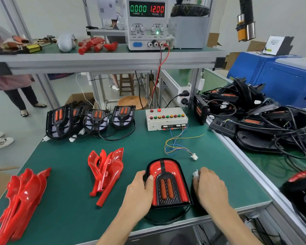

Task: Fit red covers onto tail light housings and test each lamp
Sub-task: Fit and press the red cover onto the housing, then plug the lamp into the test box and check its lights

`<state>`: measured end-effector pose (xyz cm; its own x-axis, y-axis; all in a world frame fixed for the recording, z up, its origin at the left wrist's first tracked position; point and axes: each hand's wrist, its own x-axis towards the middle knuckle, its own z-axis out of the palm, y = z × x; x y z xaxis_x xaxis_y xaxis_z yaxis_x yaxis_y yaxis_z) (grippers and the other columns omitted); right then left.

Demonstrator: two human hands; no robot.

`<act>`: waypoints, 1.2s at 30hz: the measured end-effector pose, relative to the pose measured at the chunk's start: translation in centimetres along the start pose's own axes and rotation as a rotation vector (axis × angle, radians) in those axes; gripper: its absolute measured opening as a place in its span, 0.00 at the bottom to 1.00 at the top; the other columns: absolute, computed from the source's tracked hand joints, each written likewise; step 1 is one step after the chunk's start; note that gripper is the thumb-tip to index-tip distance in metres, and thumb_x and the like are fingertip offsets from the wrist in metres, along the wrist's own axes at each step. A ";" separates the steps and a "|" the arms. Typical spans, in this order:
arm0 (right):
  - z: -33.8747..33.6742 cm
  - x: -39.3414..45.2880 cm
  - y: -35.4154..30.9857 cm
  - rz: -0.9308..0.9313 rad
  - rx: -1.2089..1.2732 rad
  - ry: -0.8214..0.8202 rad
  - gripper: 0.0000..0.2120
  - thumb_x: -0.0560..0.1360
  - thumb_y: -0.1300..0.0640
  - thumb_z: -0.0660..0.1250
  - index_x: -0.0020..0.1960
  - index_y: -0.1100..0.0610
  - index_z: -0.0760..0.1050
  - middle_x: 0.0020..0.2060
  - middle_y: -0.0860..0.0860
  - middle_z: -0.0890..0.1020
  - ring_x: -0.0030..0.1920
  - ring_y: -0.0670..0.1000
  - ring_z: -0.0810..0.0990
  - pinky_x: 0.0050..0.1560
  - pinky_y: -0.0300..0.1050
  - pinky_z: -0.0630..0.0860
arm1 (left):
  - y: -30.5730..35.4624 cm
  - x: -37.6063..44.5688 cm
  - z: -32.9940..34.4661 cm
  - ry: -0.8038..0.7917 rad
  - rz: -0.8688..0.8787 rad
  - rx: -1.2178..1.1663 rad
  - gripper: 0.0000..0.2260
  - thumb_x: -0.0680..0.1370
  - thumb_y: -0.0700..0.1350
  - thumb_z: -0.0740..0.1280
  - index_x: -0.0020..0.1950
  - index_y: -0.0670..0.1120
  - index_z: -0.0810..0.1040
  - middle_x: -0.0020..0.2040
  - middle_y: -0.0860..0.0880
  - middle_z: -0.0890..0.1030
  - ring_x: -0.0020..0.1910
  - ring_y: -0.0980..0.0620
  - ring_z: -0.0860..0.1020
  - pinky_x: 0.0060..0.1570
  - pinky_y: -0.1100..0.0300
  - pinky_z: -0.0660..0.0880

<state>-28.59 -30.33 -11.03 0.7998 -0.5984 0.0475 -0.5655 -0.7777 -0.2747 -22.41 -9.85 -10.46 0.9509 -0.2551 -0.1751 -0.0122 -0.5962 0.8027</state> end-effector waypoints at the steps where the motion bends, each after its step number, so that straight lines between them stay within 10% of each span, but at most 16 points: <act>1: 0.1 0.2 0.4 -0.027 0.035 0.028 0.11 0.84 0.48 0.55 0.55 0.55 0.70 0.53 0.54 0.80 0.52 0.62 0.81 0.47 0.52 0.72 | 0.2 0.4 -0.5 -0.023 0.019 0.065 0.20 0.85 0.57 0.58 0.73 0.50 0.71 0.43 0.56 0.78 0.39 0.64 0.76 0.38 0.69 0.69; 5: -0.6 1.2 2.4 -0.079 0.367 0.122 0.08 0.83 0.52 0.63 0.61 0.53 0.72 0.42 0.48 0.83 0.43 0.58 0.80 0.42 0.50 0.68 | 2.4 2.2 -2.6 0.066 0.129 0.437 0.18 0.83 0.57 0.60 0.53 0.44 0.80 0.46 0.43 0.84 0.47 0.40 0.83 0.50 0.51 0.77; 8: -1.1 2.1 2.9 -0.079 0.675 0.133 0.07 0.80 0.54 0.69 0.56 0.45 0.76 0.34 0.44 0.80 0.34 0.45 0.77 0.38 0.38 0.70 | 6.0 4.0 -2.9 0.190 0.343 0.439 0.12 0.82 0.55 0.64 0.49 0.48 0.80 0.47 0.49 0.84 0.49 0.45 0.81 0.49 0.51 0.76; 14: -0.4 3.6 3.3 -0.065 0.984 0.139 0.08 0.80 0.52 0.70 0.54 0.40 0.82 0.30 0.42 0.77 0.29 0.42 0.71 0.34 0.30 0.70 | 12.7 9.7 2.1 -0.115 0.743 0.574 0.09 0.81 0.48 0.66 0.60 0.51 0.82 0.58 0.52 0.83 0.62 0.48 0.76 0.63 0.49 0.70; 21: 1.8 3.6 3.6 0.043 0.983 0.182 0.06 0.80 0.50 0.69 0.56 0.42 0.79 0.37 0.37 0.81 0.36 0.41 0.76 0.39 0.31 0.70 | 13.7 13.1 7.6 -0.401 0.747 0.942 0.11 0.82 0.46 0.67 0.65 0.53 0.80 0.61 0.51 0.82 0.65 0.46 0.74 0.67 0.43 0.59; 36: 1.8 3.3 3.2 -0.029 0.952 0.244 0.10 0.77 0.56 0.72 0.46 0.40 0.77 0.39 0.43 0.80 0.39 0.45 0.77 0.41 0.31 0.72 | 12.6 14.5 5.6 -0.567 0.670 0.356 0.10 0.81 0.45 0.69 0.60 0.50 0.86 0.53 0.56 0.86 0.49 0.62 0.79 0.55 0.65 0.73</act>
<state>-27.38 -34.48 -13.49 0.6867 -0.6883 0.2337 -0.0622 -0.3760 -0.9245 -10.49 -25.34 -6.09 0.4213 -0.9045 -0.0666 -0.6836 -0.3649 0.6321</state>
